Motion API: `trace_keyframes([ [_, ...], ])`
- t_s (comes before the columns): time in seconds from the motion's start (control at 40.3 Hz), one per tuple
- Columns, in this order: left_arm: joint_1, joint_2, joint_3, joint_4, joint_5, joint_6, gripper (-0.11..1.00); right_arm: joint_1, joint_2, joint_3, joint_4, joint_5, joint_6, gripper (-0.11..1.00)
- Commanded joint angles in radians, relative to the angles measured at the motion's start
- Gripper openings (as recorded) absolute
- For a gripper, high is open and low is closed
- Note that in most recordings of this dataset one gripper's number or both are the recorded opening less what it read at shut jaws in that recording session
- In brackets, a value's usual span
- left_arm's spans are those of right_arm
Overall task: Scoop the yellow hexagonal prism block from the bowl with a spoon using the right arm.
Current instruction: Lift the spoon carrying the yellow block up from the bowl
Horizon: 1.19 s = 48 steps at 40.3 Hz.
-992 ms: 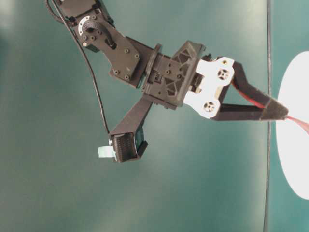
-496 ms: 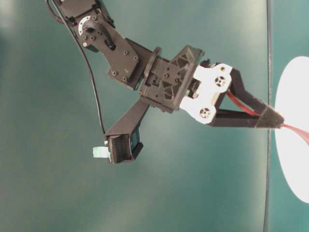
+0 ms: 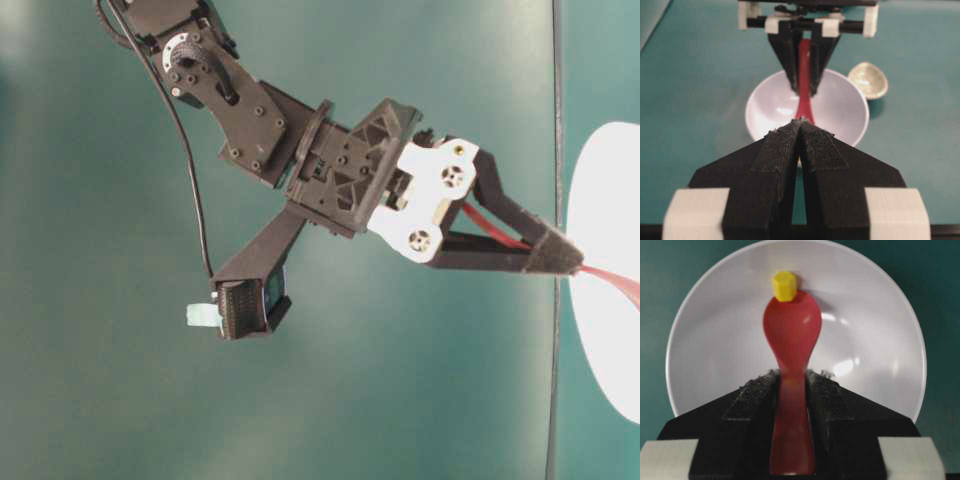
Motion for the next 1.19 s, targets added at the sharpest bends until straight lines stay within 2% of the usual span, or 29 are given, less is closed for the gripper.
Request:
trace_keyframes([
  [0.0,0.003,0.003,-0.029,0.003,-0.003,0.000,0.01,0.002,-0.026,-0.002,0.002,-0.021,0.002,0.23],
  [1.166,0.005,0.003,-0.029,0.003,-0.003,0.000,0.01,0.020,-0.115,0.155,0.038,-0.235,0.012,0.23],
])
